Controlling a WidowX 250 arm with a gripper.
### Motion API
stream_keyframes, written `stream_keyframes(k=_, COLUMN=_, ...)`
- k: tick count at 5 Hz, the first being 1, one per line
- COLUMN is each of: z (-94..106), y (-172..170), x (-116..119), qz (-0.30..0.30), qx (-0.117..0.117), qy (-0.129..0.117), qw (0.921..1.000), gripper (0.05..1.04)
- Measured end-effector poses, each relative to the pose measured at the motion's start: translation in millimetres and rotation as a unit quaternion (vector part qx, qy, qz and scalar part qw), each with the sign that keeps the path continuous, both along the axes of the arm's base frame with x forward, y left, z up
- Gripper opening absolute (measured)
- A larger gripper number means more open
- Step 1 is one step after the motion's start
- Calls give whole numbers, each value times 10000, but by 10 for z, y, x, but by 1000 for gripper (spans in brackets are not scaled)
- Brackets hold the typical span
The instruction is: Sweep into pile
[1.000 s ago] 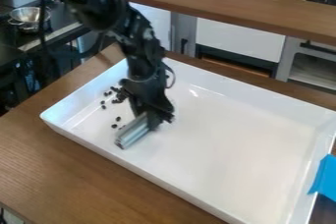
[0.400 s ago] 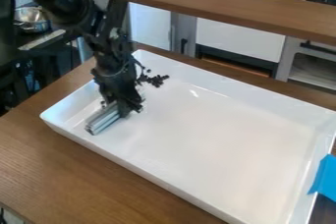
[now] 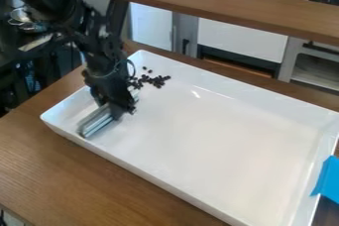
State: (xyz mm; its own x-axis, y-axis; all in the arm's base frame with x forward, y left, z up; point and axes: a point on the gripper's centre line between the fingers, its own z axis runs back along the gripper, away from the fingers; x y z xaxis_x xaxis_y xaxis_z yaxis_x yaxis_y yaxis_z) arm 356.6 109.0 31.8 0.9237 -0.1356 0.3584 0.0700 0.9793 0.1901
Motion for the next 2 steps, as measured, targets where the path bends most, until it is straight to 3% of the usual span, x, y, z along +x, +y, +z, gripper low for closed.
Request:
stream_keyframes(k=1, z=239, y=-388, x=76, qz=96, qx=-627, qy=-11, qw=9980, gripper=378)
stream_keyframes(k=2, z=438, y=-655, x=310, qz=279, qx=-905, qy=-113, qw=9954, gripper=378)
